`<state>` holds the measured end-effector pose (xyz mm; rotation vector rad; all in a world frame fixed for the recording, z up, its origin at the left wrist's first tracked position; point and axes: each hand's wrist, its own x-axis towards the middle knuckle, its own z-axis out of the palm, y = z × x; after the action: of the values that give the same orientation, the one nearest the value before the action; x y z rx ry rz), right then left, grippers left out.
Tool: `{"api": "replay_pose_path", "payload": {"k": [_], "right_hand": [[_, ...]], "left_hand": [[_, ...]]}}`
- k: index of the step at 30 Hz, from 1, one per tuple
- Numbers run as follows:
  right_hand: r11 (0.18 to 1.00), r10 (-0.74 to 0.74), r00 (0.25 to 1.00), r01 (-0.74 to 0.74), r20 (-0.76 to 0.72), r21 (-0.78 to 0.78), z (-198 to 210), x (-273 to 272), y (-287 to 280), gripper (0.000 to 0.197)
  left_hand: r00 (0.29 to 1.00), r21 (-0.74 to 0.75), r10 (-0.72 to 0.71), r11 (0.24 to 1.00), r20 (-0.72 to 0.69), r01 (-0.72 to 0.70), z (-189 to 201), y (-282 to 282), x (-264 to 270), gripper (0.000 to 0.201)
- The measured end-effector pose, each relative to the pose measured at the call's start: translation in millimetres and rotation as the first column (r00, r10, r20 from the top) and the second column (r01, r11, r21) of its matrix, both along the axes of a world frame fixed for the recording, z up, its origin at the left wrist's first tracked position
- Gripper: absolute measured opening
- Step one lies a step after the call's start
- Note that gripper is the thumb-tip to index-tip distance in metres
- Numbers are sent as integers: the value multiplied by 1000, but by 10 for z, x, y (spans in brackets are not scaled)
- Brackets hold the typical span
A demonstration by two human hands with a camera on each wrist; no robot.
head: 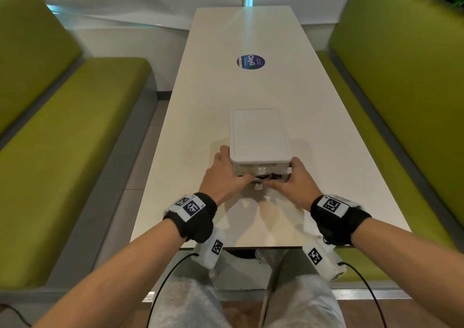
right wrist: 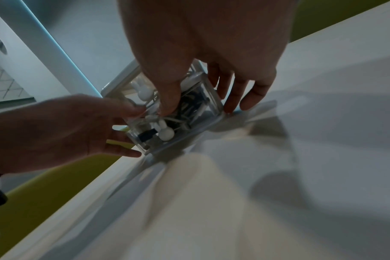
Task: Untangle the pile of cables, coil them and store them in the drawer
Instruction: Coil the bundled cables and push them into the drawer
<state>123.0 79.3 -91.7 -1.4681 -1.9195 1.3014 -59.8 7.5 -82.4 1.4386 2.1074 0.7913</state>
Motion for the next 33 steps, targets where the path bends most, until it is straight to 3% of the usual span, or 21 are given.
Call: {"api": "replay_pose_path", "payload": {"k": [6, 12, 20, 33], "right_hand": [[995, 82, 997, -82, -7, -51, 94, 133, 19, 53], [988, -64, 995, 53, -77, -144, 27, -55, 35, 55], [968, -236, 967, 226, -92, -106, -35, -184, -5, 48], [987, -71, 983, 45, -169, -157, 62, 60, -81, 44]], "left_hand": [[998, -9, 28, 1000, 52, -28, 12, 5, 21, 65], [992, -60, 69, 996, 104, -63, 49, 3, 77, 59], [986, -70, 103, 993, 128, -95, 93, -9, 119, 51], [977, -81, 103, 993, 184, -89, 76, -19, 131, 51]]}}
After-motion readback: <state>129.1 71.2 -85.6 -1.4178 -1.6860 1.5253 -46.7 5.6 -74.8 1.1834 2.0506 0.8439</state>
